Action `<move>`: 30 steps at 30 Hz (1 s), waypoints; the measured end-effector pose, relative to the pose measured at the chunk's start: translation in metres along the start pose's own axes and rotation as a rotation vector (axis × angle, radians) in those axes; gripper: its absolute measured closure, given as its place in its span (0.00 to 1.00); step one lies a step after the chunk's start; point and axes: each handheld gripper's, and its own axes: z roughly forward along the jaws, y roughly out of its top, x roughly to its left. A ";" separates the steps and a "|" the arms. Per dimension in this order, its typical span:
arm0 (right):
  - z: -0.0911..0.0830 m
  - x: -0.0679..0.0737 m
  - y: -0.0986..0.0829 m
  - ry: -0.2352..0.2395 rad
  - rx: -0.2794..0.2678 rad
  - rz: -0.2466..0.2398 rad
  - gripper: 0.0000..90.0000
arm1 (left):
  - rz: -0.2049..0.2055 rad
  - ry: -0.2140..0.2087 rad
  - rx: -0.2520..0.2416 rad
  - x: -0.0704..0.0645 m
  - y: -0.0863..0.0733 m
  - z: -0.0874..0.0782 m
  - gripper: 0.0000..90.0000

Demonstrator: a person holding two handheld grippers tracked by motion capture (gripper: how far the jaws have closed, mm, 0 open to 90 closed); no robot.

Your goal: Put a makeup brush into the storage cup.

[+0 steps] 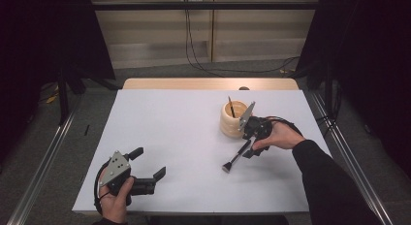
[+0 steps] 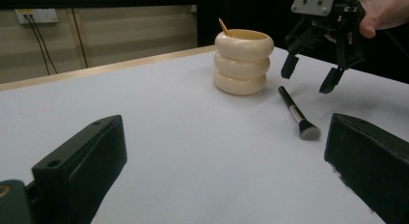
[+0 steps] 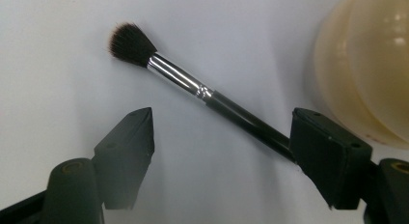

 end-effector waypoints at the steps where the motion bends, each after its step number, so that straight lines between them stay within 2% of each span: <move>1: 0.002 0.000 0.001 0.000 -0.009 -0.015 0.27 | -0.003 -0.001 -0.001 0.000 0.000 0.000 0.01; 3: 0.004 0.002 0.003 0.000 -0.008 -0.003 0.27 | -0.002 0.004 0.000 0.000 0.000 0.000 0.01; 4: 0.006 0.001 0.004 -0.001 -0.011 -0.027 0.27 | -0.002 0.003 0.001 0.000 0.000 0.000 0.01; 5: 0.007 0.003 0.005 0.001 -0.004 -0.016 0.28 | -0.003 0.004 0.001 0.000 0.000 0.000 0.01; 8: 0.012 0.005 0.008 0.004 0.006 -0.051 0.29 | -0.003 0.003 0.002 0.000 0.000 0.000 0.01; 11: 0.017 0.008 0.011 0.007 0.009 -0.089 0.36 | -0.006 0.003 0.000 0.000 0.000 0.000 0.01; 16: 0.020 0.009 0.012 0.010 0.012 -0.108 0.46 | -0.001 0.002 0.001 0.000 0.000 0.000 0.01; 17: 0.021 0.008 0.012 0.015 0.007 -0.125 0.47 | -0.002 0.002 0.001 0.000 0.000 0.000 0.01; 19: 0.021 0.010 0.012 0.018 0.016 -0.114 0.48 | -0.001 0.000 0.000 0.000 0.000 0.000 0.01; 23: 0.024 0.010 0.013 0.008 0.015 -0.127 0.49 | -0.008 -0.007 0.000 0.000 0.000 0.001 0.01; 24: 0.024 0.011 0.013 0.010 0.017 -0.109 0.49 | -0.008 -0.010 -0.001 0.000 0.000 0.001 0.01; 25: 0.025 0.009 0.014 0.011 0.008 -0.140 0.50 | -0.008 -0.009 -0.002 0.000 -0.001 0.001 0.01; 29: 0.029 0.010 0.015 0.021 0.020 -0.148 0.52 | -0.006 -0.007 0.001 0.001 -0.001 0.000 0.01; 30: 0.030 0.011 0.014 0.018 0.025 -0.137 0.53 | -0.007 -0.007 0.000 0.000 -0.001 0.000 0.01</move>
